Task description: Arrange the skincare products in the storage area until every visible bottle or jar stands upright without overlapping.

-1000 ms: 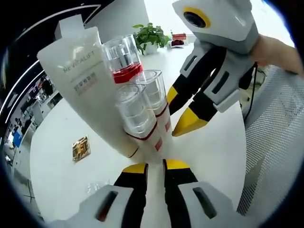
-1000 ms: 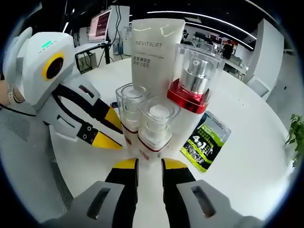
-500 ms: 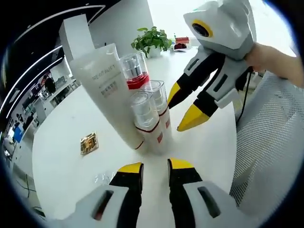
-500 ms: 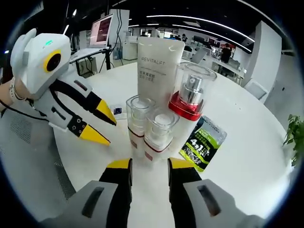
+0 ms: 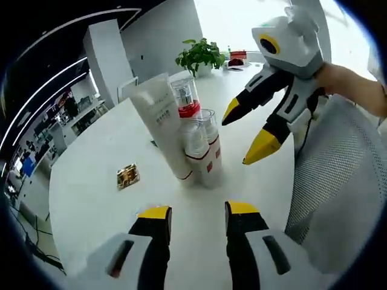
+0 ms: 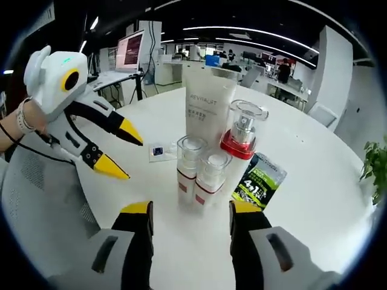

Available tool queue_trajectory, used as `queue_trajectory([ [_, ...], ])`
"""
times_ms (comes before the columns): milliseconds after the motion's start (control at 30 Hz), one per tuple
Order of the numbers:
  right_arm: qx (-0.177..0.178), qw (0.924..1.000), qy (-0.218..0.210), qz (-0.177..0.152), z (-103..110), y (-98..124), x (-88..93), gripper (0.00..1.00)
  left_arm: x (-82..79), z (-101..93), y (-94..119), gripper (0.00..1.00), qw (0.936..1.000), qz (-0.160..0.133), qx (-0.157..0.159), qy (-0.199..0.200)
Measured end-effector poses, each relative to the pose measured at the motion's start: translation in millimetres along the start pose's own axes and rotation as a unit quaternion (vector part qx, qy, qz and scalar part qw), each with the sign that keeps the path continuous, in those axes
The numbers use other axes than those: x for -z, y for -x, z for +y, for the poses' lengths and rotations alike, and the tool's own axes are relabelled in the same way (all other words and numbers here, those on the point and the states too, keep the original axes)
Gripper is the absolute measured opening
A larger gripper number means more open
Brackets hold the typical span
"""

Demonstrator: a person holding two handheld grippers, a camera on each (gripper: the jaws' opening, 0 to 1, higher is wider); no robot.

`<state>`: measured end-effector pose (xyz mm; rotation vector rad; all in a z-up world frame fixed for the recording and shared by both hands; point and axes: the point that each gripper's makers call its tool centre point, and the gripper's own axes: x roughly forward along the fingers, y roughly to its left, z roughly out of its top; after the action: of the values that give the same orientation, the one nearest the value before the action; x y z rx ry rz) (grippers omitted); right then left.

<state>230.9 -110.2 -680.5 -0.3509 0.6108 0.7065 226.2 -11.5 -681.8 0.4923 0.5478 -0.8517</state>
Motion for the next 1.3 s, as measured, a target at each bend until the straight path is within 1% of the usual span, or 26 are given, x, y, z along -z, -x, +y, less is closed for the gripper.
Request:
queue_trajectory([
  [67,0.0,1.0,0.002,-0.001,2,3,-1.1,0.56,1.0,2.9,4,0.34,0.9999,-0.005,-0.003,0.009],
  [133,-0.002,1.0,0.007,-0.003,5,6,-3.1,0.59,0.9,5.2,8,0.4,0.9998,-0.009,-0.01,0.017],
  [200,-0.002,0.9999,0.014,-0.006,7,8,-4.8,0.63,0.6,5.2,11,0.47,0.9996,-0.009,-0.012,0.023],
  [300,0.003,0.9997,0.021,-0.015,10,16,-10.0,0.69,-0.3,7.1,20,0.54,0.9992,-0.015,-0.014,0.034],
  [400,0.007,0.9996,0.02,-0.018,10,20,-12.8,0.76,0.7,11.4,28,0.59,0.9988,-0.019,-0.021,0.039],
  [467,0.013,0.9995,0.022,-0.02,9,24,-14.4,0.79,0.6,14.1,34,0.61,0.9982,-0.023,-0.028,0.047],
  [567,0.013,0.9997,0.022,-0.008,10,28,-12.0,0.83,-0.5,13.4,41,0.63,0.9973,-0.028,-0.031,0.061],
  [700,0.017,0.9994,0.025,-0.014,9,34,-13.5,0.87,1.8,13.0,51,0.71,0.9963,-0.033,-0.034,0.072],
  [800,0.018,0.9995,0.022,-0.014,9,37,-13.0,0.9,5.3,12.1,55,0.73,0.996,-0.03,-0.035,0.077],
  [867,0.017,0.9995,0.023,-0.017,10,41,-14.3,0.92,9.1,9.3,57,0.76,0.9959,-0.028,-0.034,0.079],
  [1067,0.018,0.9994,0.023,-0.021,11,43,-16.7,0.98,14.9,9.2,61,0.82,0.9948,-0.026,-0.034,0.092],
  [1167,0.022,0.9991,0.022,-0.029,9,44,-20.6,0.99,14.2,6.0,64,0.88,0.9944,-0.031,-0.032,0.095],
  [1233,0.015,0.9992,0.023,-0.027,11,43,-20.3,0.99,12.2,4.0,65,0.91,0.9944,-0.037,-0.029,0.094],
  [1300,0.015,0.9992,0.024,-0.027,12,43,-19.7,0.99,11.6,2.9,65,0.92,0.9942,-0.039,-0.028,0.096],
])
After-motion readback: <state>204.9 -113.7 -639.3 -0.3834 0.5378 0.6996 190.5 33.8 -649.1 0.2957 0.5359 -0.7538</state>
